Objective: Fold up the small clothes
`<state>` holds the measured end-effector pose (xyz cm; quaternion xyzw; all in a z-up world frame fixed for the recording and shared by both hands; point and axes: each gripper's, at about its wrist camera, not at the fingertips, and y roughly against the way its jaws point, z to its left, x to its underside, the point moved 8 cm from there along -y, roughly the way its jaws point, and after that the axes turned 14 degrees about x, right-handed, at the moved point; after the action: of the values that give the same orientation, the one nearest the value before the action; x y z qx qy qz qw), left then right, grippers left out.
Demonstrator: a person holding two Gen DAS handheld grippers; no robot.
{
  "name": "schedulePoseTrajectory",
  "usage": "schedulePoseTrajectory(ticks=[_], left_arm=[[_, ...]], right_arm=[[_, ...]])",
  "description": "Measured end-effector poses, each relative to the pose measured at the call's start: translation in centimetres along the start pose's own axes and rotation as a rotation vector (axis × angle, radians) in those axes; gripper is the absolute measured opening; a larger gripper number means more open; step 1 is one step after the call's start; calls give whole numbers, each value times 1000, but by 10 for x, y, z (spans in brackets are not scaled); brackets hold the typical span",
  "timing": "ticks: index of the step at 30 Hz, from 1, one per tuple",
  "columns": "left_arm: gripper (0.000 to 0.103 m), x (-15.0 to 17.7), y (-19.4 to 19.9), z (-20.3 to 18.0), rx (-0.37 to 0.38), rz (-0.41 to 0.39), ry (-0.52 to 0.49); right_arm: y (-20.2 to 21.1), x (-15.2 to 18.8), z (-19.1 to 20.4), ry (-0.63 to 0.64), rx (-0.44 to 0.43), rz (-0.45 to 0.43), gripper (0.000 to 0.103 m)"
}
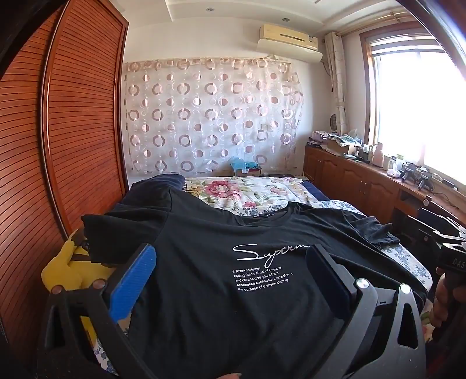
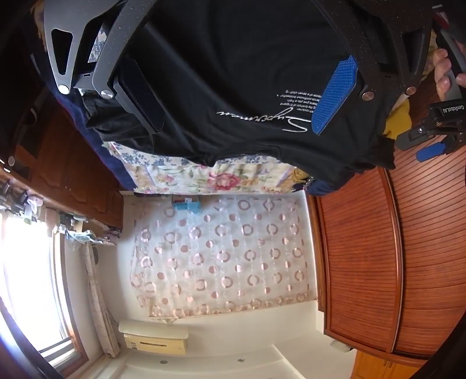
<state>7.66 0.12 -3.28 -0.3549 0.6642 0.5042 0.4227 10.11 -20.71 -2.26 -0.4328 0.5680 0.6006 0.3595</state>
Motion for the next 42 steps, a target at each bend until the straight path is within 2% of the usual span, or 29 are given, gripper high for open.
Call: schedulePoseTrajectory(ticks=[42], left_arm=[[103, -13, 17, -13, -5, -20, -31]], right_arm=[[1, -1, -1, 1, 1, -6, 103]])
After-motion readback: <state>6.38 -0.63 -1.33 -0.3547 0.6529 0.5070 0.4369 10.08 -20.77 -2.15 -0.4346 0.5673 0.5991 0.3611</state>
